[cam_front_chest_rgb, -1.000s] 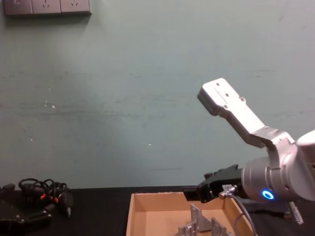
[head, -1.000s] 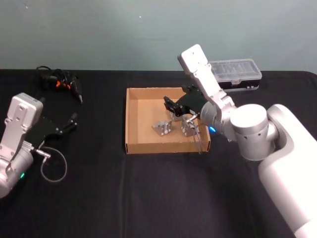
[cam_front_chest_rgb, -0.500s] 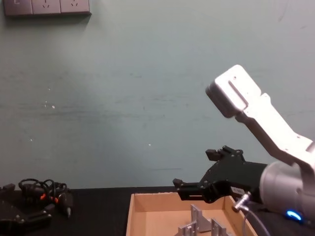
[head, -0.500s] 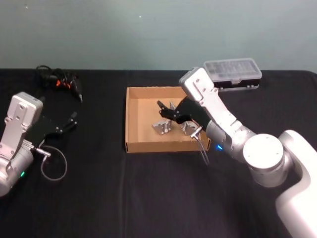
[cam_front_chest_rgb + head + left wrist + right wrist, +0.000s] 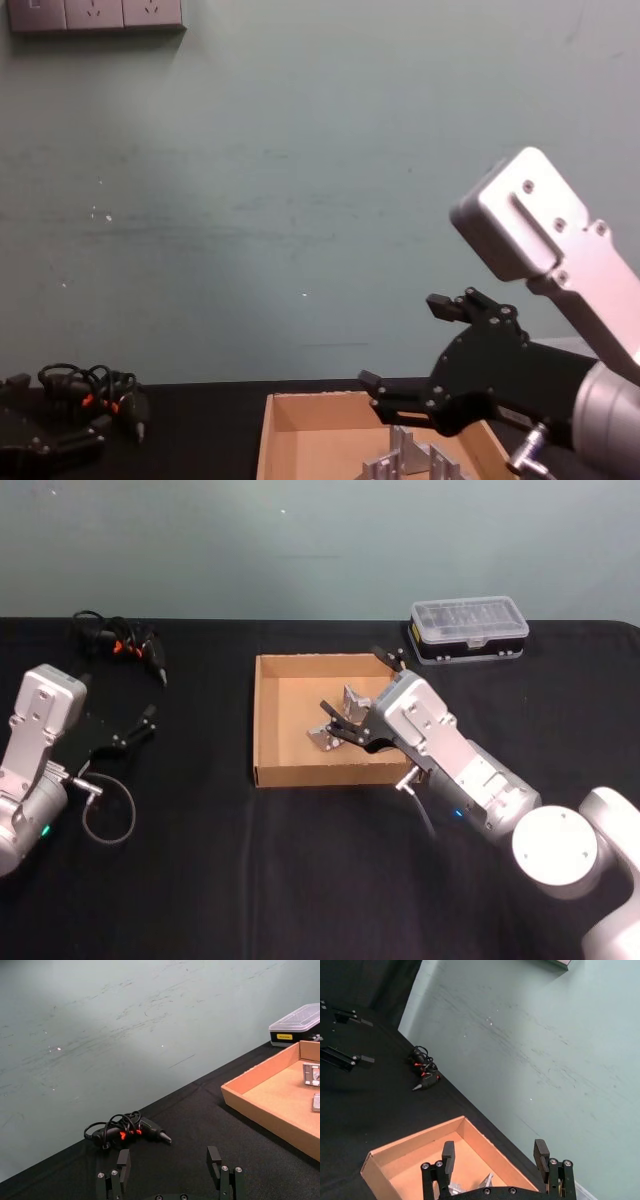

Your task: Use one hand to pick up the angle iron from the table and place it into the box.

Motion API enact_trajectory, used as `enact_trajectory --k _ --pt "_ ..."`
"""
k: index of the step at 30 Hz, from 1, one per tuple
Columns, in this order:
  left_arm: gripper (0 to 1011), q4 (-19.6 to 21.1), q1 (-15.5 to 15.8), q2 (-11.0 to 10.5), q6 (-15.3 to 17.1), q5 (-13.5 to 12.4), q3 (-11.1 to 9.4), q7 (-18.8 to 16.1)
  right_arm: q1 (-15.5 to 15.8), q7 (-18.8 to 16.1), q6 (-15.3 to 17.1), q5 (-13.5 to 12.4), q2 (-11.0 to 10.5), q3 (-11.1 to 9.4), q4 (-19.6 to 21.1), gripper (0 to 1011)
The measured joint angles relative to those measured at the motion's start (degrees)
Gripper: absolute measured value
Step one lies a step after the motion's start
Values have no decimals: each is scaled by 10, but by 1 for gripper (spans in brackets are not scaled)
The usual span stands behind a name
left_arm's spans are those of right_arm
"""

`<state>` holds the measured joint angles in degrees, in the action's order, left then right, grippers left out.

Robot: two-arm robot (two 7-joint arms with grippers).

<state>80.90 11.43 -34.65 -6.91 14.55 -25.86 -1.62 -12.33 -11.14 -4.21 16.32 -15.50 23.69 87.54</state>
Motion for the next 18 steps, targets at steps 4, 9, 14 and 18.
enact_trajectory --k 4,9,14,18 --pt "1000 0 0 0 0 0 0 0 12 0 -4 0 -2 -7 6 1000" --pt "1000 0 0 0 0 0 0 0 21 1 -7 -1 -4 -14 11 1000" --pt "1000 0 0 0 0 0 0 0 19 1 -7 -1 -3 -13 10 1000" --pt "1000 0 0 0 0 0 0 0 18 1 -7 -1 -3 -12 9 1000"
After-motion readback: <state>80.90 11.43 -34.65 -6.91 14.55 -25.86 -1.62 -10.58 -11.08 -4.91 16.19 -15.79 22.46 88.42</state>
